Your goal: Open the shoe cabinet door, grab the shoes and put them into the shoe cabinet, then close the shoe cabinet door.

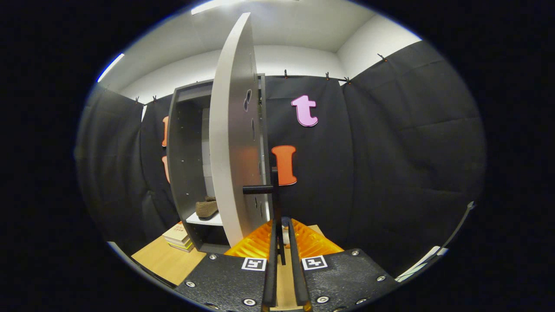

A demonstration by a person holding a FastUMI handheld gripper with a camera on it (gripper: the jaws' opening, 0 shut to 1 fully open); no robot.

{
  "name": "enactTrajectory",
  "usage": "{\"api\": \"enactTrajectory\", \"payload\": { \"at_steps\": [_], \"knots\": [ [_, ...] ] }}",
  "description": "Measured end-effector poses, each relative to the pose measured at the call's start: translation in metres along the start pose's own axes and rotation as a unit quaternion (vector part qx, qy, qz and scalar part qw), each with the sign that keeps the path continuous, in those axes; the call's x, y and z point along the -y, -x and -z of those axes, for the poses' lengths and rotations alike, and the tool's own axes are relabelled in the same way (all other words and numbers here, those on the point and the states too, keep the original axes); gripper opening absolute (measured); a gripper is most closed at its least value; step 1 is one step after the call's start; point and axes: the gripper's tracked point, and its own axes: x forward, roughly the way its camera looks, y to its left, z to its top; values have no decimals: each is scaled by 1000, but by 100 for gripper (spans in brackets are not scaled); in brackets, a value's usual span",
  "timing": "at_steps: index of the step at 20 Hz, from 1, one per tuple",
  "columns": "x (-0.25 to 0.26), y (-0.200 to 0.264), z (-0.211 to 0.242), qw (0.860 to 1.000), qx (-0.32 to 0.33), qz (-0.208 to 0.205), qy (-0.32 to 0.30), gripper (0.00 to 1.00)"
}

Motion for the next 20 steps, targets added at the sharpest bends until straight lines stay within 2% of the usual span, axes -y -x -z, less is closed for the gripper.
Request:
{"api": "enactTrajectory", "payload": {
  "at_steps": [5, 12, 15, 19, 20],
  "knots": [
    [2, 12, 2, 1000, -4, 6, -14, 16],
    [-16, 48, -14, 998, 12, 68, 13, 16],
    [-45, 59, -15, 996, 11, 87, 21, 16],
    [-106, 64, 13, 997, -25, 70, -4, 16],
    [-121, 64, 18, 998, -27, 63, -11, 21]
  ]
}}
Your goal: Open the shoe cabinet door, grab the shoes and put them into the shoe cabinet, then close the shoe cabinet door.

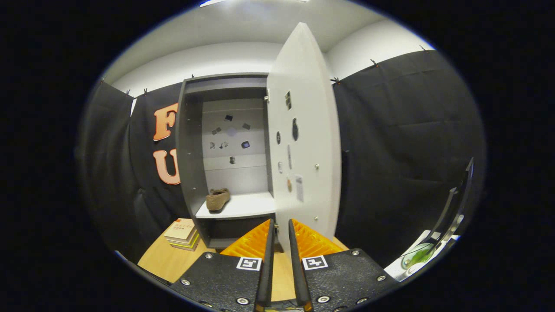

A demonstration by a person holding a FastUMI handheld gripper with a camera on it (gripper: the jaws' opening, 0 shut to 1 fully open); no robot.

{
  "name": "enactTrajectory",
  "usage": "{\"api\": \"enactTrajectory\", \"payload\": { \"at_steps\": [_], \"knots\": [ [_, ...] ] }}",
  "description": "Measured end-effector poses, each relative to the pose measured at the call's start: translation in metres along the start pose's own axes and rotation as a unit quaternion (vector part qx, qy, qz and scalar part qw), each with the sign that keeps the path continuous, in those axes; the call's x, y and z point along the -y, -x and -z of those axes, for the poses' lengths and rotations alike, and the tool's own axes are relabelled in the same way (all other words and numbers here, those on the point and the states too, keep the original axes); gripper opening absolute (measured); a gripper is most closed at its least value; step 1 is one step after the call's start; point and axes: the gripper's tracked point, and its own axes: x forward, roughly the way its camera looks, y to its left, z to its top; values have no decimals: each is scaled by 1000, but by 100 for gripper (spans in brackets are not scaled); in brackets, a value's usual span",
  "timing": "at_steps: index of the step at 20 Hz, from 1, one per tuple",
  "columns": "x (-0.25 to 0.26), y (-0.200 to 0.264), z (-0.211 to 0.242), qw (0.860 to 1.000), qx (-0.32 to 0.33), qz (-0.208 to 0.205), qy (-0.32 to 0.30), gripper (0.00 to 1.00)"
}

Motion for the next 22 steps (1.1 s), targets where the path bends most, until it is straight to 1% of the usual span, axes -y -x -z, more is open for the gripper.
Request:
{"api": "enactTrajectory", "payload": {
  "at_steps": [1, 2, 3, 4, 5, 6, 10, 15, 18, 22],
  "knots": [
    [-11, -1, 6, 1000, -2, -1, -2, 22],
    [-20, -2, 14, 1000, -9, 0, -1, 25],
    [-33, -1, 23, 1000, -17, -6, 0, 28],
    [-46, -1, 32, 1000, -25, -16, 1, 33],
    [-57, -2, 40, 999, -33, -23, 2, 35],
    [-66, -4, 49, 999, -43, -27, 2, 39],
    [-93, -16, 91, 995, -90, -49, -4, 51],
    [-107, -37, 146, 986, -149, -71, 2, 56],
    [-112, -58, 178, 981, -177, -81, 6, 61],
    [-120, -83, 229, 971, -217, -96, 7, 62]
  ]
}}
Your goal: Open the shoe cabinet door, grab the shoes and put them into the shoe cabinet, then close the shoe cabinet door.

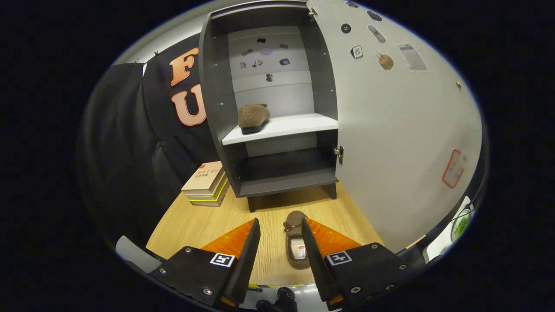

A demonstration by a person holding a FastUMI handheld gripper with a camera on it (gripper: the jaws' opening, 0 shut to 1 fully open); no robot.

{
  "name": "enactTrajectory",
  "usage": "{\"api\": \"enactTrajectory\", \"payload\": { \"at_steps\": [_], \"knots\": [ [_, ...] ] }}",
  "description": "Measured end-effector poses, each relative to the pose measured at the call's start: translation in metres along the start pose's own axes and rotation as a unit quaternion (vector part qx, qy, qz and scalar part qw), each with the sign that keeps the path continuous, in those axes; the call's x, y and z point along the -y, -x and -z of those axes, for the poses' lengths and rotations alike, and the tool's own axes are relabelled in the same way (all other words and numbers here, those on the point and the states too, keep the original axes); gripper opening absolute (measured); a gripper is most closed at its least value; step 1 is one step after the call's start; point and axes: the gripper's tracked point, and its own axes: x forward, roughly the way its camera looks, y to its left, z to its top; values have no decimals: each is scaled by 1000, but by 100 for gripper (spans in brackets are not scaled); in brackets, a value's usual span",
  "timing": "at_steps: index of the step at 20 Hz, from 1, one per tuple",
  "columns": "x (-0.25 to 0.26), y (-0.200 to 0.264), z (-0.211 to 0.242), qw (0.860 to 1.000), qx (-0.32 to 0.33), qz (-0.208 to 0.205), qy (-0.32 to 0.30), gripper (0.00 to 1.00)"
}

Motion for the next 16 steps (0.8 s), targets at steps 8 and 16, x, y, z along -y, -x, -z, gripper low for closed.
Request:
{"api": "enactTrajectory", "payload": {
  "at_steps": [8, 16],
  "knots": [
    [9, -76, 54, 998, -50, -18, -16, 62],
    [11, -140, 116, 995, -95, -24, -13, 58]
  ]
}}
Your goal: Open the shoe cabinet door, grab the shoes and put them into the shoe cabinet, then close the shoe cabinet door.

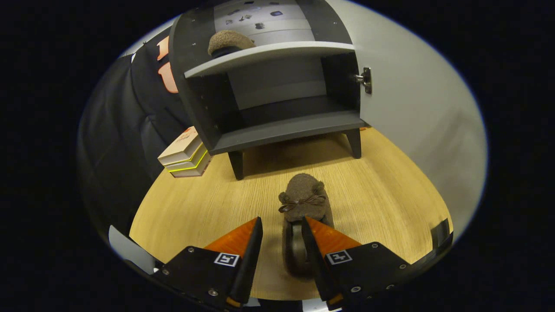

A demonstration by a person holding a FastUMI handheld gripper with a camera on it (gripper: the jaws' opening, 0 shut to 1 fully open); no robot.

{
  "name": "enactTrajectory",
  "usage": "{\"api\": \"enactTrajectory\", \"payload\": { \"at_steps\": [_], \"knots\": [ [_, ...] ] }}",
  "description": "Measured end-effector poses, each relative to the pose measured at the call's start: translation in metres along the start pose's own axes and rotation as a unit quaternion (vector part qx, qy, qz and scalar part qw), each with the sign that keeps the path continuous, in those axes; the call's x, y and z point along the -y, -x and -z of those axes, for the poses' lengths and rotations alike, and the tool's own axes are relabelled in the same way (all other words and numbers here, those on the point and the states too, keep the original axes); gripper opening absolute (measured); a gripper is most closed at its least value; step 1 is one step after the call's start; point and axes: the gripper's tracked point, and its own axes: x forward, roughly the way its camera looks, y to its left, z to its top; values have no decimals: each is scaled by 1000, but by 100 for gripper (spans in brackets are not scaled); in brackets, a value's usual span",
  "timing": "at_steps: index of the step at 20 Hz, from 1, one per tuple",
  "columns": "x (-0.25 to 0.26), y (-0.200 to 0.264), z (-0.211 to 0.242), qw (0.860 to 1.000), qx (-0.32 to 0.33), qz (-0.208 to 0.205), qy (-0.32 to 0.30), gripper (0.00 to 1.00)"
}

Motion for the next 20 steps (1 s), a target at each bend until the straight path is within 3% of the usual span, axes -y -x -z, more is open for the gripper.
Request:
{"api": "enactTrajectory", "payload": {
  "at_steps": [3, 11, 14, 20],
  "knots": [
    [2, -21, 14, 1000, -15, 1, -2, 57],
    [6, -54, 27, 999, -32, 18, 8, 33],
    [3, -55, 27, 999, -40, 20, 1, 9],
    [4, -32, 9, 999, -28, 21, -14, 5]
  ]
}}
